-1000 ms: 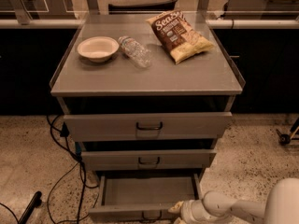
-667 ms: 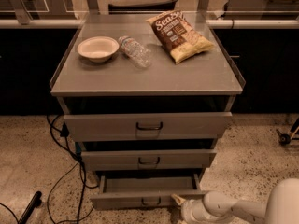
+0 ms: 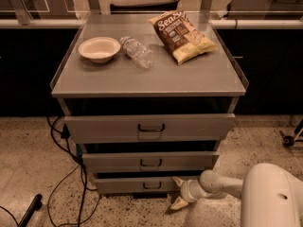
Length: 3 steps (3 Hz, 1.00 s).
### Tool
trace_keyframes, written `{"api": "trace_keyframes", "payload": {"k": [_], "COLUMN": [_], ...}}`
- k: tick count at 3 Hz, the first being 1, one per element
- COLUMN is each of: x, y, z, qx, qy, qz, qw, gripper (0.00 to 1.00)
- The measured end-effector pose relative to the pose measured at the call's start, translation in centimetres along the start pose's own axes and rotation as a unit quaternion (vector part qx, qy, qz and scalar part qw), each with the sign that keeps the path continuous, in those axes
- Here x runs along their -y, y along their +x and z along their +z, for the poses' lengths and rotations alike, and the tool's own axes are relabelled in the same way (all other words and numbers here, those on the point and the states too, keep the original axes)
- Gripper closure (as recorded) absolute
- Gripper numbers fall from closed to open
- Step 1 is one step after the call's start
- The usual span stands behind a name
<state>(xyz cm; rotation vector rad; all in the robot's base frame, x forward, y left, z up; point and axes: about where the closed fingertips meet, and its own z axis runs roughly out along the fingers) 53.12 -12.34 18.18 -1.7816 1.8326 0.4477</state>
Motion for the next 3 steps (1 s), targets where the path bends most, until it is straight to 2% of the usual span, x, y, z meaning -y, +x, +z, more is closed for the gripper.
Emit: {"api": "trace_keyframes", "payload": {"k": [2, 3], "x": [0.02, 0.02], "y": [-0.15, -0.15], "z": [-0.17, -0.17], "qx": [0.000, 0.000], "qy": [0.000, 0.000], "qz": [0.000, 0.000], "qw": [1.0000, 1.0000], "gripper": [0.00, 0.00]}}
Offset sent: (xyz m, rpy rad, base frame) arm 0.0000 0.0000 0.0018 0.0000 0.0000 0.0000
